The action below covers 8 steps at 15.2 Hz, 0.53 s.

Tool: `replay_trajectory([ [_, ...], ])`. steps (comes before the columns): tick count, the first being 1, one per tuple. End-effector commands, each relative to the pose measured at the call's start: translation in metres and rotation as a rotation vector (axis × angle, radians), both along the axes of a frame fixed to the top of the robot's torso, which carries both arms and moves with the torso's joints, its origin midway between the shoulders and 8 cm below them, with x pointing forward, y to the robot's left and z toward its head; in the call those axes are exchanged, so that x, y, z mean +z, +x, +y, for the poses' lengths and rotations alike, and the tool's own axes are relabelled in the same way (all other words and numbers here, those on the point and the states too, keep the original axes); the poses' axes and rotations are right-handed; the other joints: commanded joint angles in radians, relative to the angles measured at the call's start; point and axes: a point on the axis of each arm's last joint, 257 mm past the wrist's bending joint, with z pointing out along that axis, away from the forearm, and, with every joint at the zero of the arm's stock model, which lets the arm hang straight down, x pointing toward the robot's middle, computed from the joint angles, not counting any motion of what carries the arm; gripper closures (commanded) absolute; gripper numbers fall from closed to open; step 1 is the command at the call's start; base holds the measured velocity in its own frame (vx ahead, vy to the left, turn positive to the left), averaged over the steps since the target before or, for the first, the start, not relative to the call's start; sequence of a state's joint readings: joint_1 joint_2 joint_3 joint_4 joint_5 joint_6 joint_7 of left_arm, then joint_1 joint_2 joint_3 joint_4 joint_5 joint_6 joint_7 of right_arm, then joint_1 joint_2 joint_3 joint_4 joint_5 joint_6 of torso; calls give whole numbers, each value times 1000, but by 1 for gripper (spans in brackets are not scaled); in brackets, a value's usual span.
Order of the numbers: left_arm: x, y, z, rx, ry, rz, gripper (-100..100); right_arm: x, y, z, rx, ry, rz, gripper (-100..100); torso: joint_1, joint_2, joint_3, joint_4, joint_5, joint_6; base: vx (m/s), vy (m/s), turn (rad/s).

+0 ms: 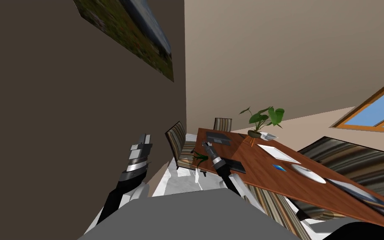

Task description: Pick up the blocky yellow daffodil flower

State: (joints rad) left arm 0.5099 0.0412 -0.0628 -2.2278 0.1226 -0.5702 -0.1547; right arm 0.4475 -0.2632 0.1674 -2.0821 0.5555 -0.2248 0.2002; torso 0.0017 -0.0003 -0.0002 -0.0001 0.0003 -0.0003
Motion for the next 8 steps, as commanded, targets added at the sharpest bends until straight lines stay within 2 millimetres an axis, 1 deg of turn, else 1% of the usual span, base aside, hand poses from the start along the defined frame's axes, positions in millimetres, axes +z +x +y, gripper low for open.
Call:
replay_trajectory([
  [1,0,0,0,0,0,0,0,-13,0,1,-6,-73,19,-100,0,0,0,0,0,0,0,22,85],
  [2,0,0,0,0,0,0,0,-29,1,1,-10,-129,45,-100,0,0,0,0,0,0,2,24,105],
  [3,0,0,0,0,0,0,0,-30,1,2,-10,-149,42,-100,0,0,0,0,0,0,3,22,107],
  [4,0,0,0,0,0,0,0,-46,1,1,-13,-205,69,-100,0,0,0,0,0,0,2,24,108],
  [6,0,0,0,0,0,0,0,-47,1,2,-13,-227,65,-100,0,0,0,0,0,0,2,18,52],
  [7,0,0,0,0,0,0,0,-64,1,1,-15,-296,90,-100,0,0,0,0,0,0,1,16,68],
  [8,0,0,0,0,0,0,0,-65,1,1,-16,-307,88,-100,0,0,0,0,0,0,1,16,87],
])
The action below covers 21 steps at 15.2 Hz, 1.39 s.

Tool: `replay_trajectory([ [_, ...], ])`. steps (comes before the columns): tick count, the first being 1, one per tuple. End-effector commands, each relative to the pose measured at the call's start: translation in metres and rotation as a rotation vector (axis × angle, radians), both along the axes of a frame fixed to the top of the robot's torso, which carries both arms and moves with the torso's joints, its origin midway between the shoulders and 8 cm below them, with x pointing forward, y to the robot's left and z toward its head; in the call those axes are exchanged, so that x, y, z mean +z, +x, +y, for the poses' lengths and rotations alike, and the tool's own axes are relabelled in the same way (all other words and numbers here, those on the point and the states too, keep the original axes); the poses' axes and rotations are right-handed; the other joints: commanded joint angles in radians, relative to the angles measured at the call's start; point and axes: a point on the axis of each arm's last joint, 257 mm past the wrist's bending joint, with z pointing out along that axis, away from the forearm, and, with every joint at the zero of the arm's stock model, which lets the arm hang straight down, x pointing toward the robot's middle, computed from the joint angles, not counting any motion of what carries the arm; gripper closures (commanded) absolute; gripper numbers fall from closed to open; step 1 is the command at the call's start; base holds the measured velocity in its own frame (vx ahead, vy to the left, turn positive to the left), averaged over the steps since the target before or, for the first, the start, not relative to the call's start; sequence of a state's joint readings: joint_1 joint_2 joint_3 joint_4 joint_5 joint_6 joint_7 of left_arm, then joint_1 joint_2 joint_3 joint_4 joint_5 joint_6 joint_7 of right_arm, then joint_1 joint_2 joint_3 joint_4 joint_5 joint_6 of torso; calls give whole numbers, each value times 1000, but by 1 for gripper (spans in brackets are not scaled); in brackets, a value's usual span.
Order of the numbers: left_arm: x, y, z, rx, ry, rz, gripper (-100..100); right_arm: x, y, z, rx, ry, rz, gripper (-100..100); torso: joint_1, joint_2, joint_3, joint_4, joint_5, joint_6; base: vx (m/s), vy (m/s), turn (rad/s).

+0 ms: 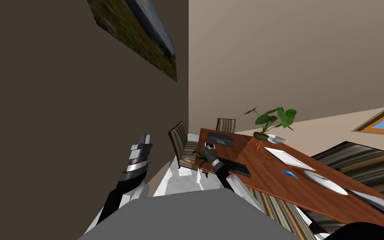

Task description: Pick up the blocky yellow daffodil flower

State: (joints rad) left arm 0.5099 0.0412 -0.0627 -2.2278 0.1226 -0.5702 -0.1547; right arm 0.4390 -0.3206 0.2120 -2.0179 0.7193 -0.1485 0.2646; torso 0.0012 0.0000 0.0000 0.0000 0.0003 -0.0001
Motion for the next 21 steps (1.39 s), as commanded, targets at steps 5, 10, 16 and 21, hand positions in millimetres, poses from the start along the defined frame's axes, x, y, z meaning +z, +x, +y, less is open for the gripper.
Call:
replay_trajectory([
  [5,0,0,0,0,0,0,0,-62,-3,-10,-1,-263,77,-100,0,0,0,0,0,0,4,21,106],
  [10,0,0,0,0,0,0,0,-98,-7,-20,7,-445,115,-100,0,0,0,0,0,0,3,19,76],
  [16,0,0,0,0,0,0,0,-147,-17,-44,26,-703,165,-100,0,0,0,0,0,0,5,23,100],
  [21,0,0,0,0,0,0,0,-174,-25,-63,47,-890,183,-100,0,0,0,0,0,0,4,19,86],
])
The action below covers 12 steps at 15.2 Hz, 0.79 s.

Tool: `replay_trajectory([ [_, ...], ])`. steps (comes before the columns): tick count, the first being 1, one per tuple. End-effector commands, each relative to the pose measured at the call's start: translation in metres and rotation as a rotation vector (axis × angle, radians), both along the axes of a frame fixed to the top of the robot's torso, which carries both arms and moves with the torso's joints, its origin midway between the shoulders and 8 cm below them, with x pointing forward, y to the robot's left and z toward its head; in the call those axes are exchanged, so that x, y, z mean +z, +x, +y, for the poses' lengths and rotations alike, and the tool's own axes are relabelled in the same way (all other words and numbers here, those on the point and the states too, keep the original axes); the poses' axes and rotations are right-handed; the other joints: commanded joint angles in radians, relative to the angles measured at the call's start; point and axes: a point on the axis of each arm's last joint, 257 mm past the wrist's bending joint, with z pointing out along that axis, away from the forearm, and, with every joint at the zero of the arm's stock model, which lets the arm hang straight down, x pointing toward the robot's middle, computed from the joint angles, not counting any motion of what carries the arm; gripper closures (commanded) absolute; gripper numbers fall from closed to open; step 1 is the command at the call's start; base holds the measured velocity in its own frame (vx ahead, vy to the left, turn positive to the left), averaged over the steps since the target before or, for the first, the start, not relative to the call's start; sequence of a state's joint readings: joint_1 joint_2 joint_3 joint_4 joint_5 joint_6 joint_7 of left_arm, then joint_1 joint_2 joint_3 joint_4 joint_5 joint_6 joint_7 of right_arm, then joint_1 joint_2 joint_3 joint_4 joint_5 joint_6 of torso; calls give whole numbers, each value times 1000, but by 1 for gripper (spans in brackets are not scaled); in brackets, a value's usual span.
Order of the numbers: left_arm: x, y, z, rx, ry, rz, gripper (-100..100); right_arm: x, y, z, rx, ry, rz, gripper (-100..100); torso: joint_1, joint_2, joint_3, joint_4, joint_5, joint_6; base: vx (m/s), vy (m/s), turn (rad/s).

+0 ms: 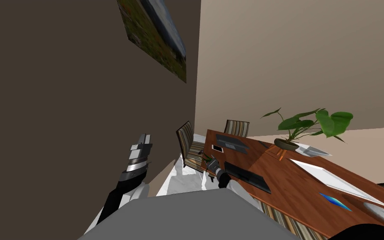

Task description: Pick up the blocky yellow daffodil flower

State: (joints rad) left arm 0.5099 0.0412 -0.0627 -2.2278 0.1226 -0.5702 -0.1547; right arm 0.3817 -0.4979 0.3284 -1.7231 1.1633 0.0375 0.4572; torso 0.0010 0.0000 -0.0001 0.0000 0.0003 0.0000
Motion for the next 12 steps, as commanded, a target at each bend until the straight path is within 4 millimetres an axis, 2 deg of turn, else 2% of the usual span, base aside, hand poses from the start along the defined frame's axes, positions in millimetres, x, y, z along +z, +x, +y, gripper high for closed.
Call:
replay_trajectory([
  [1,0,0,0,0,0,0,0,-6,-2,-3,7,-40,4,-100,0,0,0,0,0,0,4,10,26],
  [2,0,0,0,0,0,0,0,-18,-6,-13,18,-117,17,-100,0,0,0,0,0,0,3,14,66],
  [3,0,0,0,0,0,0,0,-18,-6,-13,19,-120,16,-100,0,0,0,0,0,0,4,15,69],
  [4,0,0,0,0,0,0,0,-29,-10,-23,31,-192,29,-100,0,0,0,0,0,0,5,18,98],
  [5,0,0,0,0,0,0,0,-28,-10,-23,33,-196,27,-100,0,0,0,0,0,0,4,16,80],
  [6,0,0,0,0,0,0,0,-38,-13,-33,45,-264,38,-100,0,0,0,0,0,0,5,17,88],
  [7,0,0,0,0,0,0,0,-38,-13,-33,47,-269,37,-100,0,0,0,0,0,0,5,15,64],
  [8,0,0,0,0,0,0,0,-46,-17,-42,61,-336,45,-100,0,0,0,0,0,0,5,18,72],
  [9,0,0,0,0,0,0,0,-46,-17,-42,61,-336,45,-100,0,0,0,0,0,0,5,17,64],
  [12,0,0,0,0,0,0,0,-58,-23,-59,88,-455,58,-100,0,0,0,0,0,0,4,15,71],
])
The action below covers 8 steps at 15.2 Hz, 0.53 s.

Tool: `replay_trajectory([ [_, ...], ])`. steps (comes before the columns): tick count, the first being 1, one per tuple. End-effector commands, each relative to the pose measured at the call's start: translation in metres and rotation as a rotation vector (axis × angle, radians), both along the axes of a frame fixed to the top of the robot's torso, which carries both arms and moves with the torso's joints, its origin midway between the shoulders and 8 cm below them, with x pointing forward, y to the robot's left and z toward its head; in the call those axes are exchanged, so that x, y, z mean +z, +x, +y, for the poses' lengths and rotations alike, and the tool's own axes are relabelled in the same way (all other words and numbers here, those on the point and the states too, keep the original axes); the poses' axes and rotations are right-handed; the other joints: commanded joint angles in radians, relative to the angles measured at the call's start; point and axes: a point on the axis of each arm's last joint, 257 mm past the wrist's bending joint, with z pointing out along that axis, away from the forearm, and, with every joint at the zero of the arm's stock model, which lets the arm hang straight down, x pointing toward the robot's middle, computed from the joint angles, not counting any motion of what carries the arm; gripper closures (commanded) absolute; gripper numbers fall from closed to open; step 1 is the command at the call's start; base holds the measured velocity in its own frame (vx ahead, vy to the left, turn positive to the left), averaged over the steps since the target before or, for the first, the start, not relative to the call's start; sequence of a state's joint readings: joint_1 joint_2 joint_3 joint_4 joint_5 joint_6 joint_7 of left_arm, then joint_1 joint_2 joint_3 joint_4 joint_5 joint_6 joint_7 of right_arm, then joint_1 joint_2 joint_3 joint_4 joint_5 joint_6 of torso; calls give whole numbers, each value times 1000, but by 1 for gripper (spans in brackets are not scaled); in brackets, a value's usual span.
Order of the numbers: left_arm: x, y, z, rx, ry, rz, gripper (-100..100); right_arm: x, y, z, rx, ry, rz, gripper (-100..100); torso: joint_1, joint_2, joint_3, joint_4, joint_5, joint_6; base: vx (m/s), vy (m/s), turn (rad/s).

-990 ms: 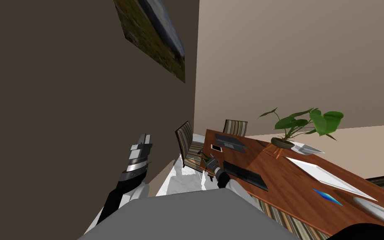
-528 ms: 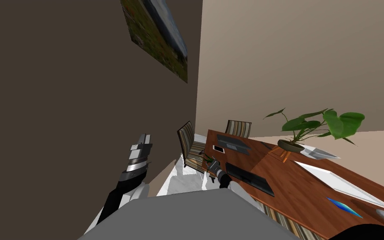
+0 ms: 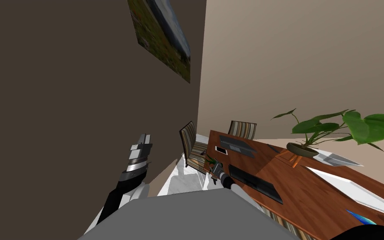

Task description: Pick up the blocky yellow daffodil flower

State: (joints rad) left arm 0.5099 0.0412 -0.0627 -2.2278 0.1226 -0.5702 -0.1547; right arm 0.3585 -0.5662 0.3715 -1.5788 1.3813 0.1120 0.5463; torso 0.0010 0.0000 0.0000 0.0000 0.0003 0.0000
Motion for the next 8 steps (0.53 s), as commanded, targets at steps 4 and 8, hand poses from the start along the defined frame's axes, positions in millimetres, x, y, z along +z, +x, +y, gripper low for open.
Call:
replay_trajectory([
  [4,0,0,0,0,0,0,0,-15,-9,-27,47,-183,17,-100,0,0,0,0,0,0,5,15,58],
  [8,0,0,0,0,0,0,0,-19,-11,-35,63,-235,22,-100,0,0,0,0,0,0,4,10,51],
])
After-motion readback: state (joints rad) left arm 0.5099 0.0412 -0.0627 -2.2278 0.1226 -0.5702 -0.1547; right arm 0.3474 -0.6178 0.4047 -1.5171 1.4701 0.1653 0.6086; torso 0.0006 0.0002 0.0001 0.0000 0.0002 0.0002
